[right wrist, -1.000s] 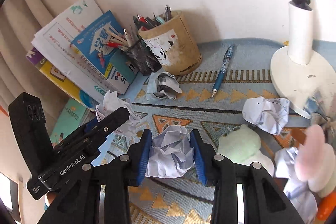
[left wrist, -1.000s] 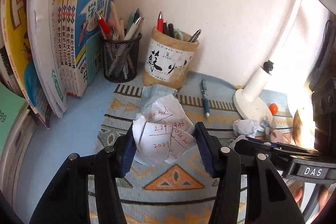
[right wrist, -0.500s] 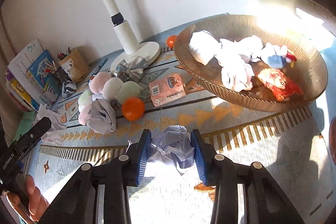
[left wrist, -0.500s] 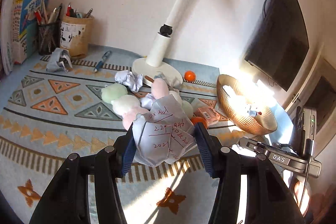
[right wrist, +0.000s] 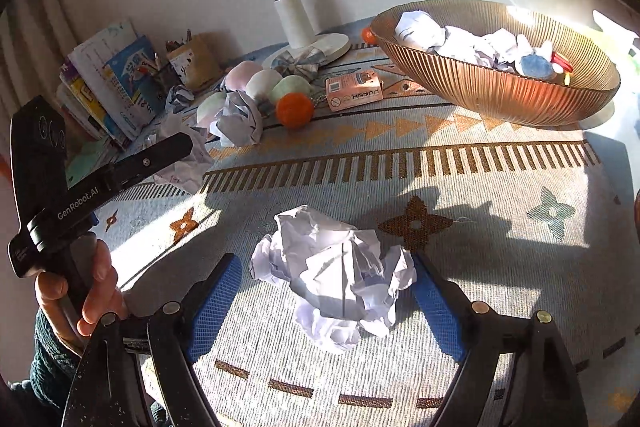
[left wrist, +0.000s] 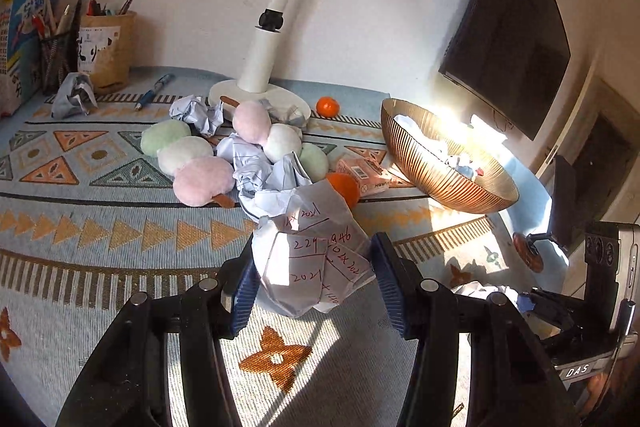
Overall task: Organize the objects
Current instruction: 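Grasp crumpled paper with right tool while left tool holds written paper, then carry both paper balls over the bowl and open both tools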
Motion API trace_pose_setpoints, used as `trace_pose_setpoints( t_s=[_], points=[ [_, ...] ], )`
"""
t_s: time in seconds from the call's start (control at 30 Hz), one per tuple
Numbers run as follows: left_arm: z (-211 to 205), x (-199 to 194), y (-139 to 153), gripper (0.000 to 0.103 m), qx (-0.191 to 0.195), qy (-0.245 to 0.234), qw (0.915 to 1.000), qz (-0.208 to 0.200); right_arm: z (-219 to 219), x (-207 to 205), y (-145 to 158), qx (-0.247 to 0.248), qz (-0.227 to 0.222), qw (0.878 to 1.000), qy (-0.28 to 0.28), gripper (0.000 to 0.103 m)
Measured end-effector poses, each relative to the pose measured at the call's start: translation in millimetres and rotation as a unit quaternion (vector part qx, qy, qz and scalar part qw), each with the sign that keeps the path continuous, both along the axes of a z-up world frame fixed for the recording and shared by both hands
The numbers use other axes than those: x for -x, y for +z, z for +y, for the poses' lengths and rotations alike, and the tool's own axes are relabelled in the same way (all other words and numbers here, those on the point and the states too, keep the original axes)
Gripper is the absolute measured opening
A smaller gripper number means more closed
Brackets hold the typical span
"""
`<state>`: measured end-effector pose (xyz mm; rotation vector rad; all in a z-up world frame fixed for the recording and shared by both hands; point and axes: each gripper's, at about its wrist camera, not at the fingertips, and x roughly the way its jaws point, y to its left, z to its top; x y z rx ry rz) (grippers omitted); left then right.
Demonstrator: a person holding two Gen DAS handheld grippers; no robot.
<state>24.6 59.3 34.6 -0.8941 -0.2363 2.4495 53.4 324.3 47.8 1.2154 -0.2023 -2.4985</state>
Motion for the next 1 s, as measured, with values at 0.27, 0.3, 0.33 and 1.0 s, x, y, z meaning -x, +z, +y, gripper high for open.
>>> trace_pose_setpoints(
  t_s=[0.27, 0.3, 0.33, 1.0],
  points=[
    [7.2, -2.6, -0.8, 0.052, 0.024, -0.003, 0.9997, 0.01, 10.8, 0.9, 2.4, -0.017, 0.009, 1.0, 0.004, 0.085],
    [7.3, -2.1, -1.1, 0.052, 0.025, -0.002, 0.9996, 0.009, 10.8, 3.6, 2.3, -0.019, 0.009, 1.0, 0.005, 0.085],
    [6.9, -1.7, -1.2, 0.052, 0.025, -0.001, 0.9997, 0.008, 10.6, 6.5, 2.2, -0.019, 0.008, 1.0, 0.007, 0.085],
    [45.7, 10.1, 44.0, 0.052, -0.028, -0.072, 0.9968, -0.018, 36.7, 11.3, 62.9, -0.034, 0.112, 0.991, -0.057, 0.047]
  ],
)
